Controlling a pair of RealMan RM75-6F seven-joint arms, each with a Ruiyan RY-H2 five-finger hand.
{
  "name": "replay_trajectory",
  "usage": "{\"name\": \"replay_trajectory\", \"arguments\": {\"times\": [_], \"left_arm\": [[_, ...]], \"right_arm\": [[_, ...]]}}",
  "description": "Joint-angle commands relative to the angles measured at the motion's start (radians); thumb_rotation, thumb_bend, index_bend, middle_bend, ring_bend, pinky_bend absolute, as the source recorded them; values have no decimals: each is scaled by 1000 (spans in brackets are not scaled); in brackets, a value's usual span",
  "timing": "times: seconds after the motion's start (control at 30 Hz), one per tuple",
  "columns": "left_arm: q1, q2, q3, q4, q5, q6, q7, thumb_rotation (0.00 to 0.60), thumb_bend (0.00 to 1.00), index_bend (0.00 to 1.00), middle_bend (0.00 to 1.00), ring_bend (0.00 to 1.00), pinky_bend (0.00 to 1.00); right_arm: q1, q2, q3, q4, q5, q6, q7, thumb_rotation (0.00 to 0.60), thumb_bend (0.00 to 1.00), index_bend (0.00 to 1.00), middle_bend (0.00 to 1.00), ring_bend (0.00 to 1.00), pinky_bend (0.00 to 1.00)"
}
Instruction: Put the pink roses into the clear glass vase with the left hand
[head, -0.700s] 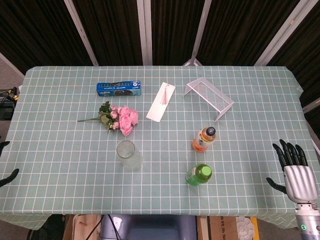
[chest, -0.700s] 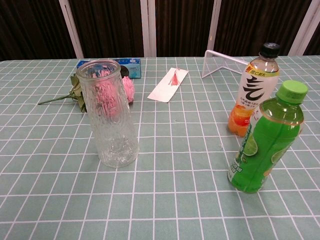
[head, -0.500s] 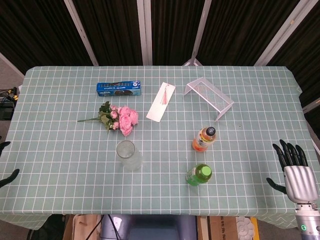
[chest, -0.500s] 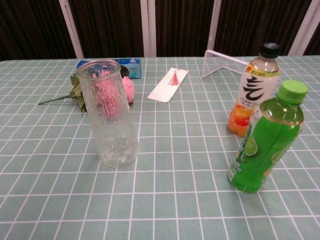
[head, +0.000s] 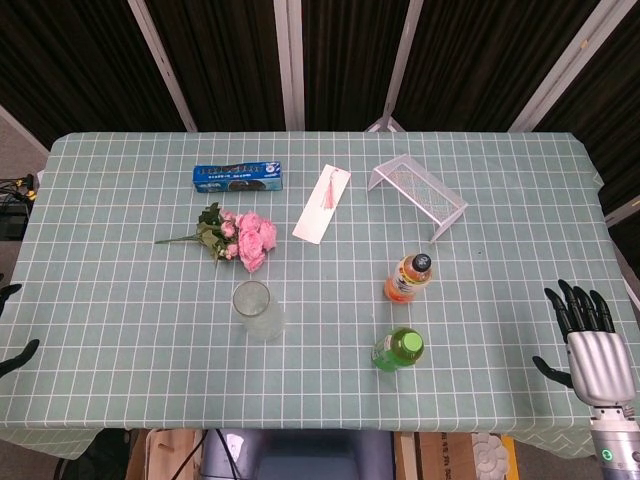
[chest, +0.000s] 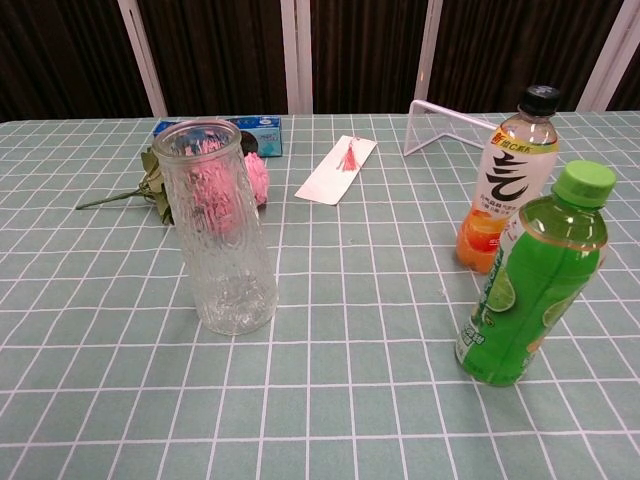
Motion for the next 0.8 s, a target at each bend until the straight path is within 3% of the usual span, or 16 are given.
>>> {"name": "replay_trajectory", "arguments": {"times": [0.03,0.3,0.33,0.47,0.8], "left_arm": [[-2,2,2,-2,4,-5,-10,600,241,212,84,0,13],[-17,-1,-10,0,-15,-29,-19,600,222,186,85,0,13],[-57,-7,-33,10,-50,-93,-12,600,214,184,85,0,13],[-104,-4,-63,-5,-111,-177,-21,600,169,165,80,0,12],[-240,-4,-136,-3,-239,-357,30,600,165,160,68,0,10]], "right_arm": [[0,1,-1,1,-3,1,1,600,155,99,36,12,0],[1,1,-7,1,-8,-6,1,600,154,99,36,12,0],[3,-1,-9,2,-5,-14,-5,600,155,99,36,12,0],[3,-3,-6,-1,-2,-11,-10,600,155,99,36,12,0],[5,-6,-5,2,8,-19,-16,600,154,99,36,12,0]]}}
